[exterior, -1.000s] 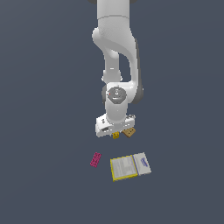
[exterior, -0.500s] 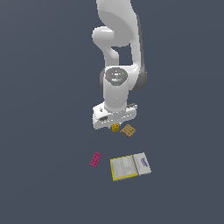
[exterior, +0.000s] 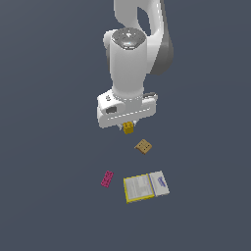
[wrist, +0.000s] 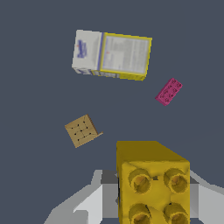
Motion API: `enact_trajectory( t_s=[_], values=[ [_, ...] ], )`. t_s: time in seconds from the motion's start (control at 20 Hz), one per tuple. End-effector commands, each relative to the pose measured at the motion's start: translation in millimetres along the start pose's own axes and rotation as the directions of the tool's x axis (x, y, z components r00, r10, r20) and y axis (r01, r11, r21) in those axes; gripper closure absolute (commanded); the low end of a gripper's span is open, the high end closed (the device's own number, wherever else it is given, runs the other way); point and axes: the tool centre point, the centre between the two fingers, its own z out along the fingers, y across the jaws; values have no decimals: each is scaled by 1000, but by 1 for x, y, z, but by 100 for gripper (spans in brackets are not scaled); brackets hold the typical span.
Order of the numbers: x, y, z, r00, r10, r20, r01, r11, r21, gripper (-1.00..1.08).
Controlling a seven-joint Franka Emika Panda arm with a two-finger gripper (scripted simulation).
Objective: Pick up a designated object from a clutter of objects.
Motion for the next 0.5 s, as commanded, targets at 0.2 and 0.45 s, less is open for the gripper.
enact_trajectory(
  t_s=[0.2, 0.45],
  values=[
    [-1, 4, -69, 1000, 0, 1, 0, 1000, 1, 108],
    [-1, 7, -113, 1000, 0, 1, 0, 1000, 1, 108]
  ],
)
